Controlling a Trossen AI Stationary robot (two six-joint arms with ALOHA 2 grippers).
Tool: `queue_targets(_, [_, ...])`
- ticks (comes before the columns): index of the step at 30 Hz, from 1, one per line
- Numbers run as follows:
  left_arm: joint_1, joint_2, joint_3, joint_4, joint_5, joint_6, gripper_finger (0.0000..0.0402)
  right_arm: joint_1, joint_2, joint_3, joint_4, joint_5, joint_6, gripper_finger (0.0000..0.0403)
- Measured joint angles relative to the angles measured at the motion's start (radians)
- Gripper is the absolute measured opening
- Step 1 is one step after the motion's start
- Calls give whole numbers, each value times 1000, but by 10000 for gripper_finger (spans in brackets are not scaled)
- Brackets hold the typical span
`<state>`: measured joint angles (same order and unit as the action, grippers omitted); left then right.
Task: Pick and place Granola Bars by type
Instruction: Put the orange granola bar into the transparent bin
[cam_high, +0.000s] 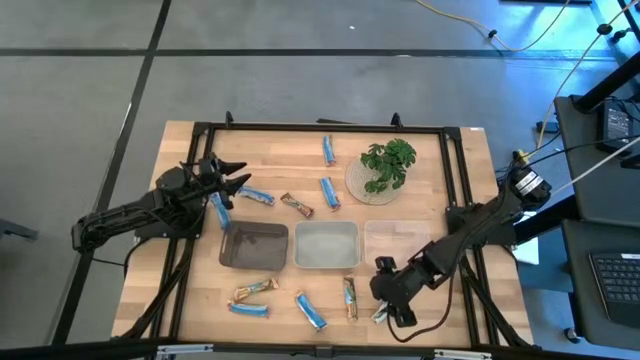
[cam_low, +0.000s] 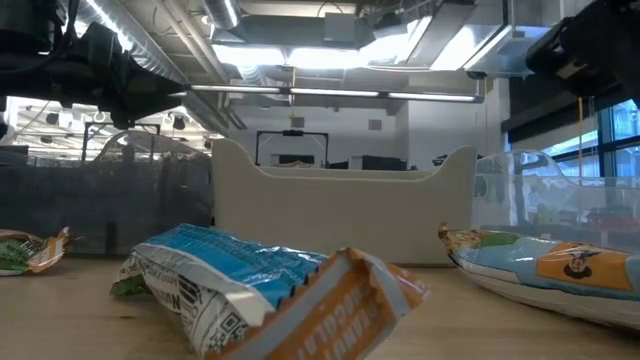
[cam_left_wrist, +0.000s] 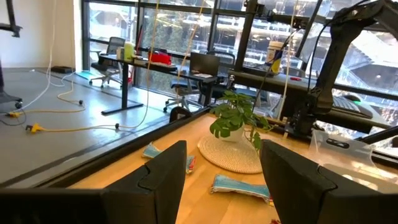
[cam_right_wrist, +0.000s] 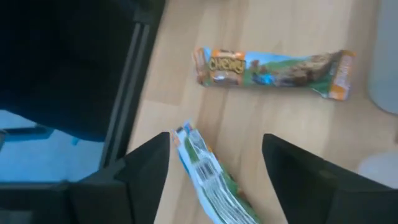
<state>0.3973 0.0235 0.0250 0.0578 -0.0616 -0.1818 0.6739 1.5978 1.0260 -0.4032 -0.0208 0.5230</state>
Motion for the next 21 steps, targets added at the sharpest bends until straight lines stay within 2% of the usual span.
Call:
queue_targets(8, [0, 0, 0, -2, 0, 2, 196, 48, 62, 0, -2, -1, 16, 266])
queue_targets(21, [0, 0, 0, -2, 0, 2, 196, 98, 211, 0, -15, 0, -80, 220])
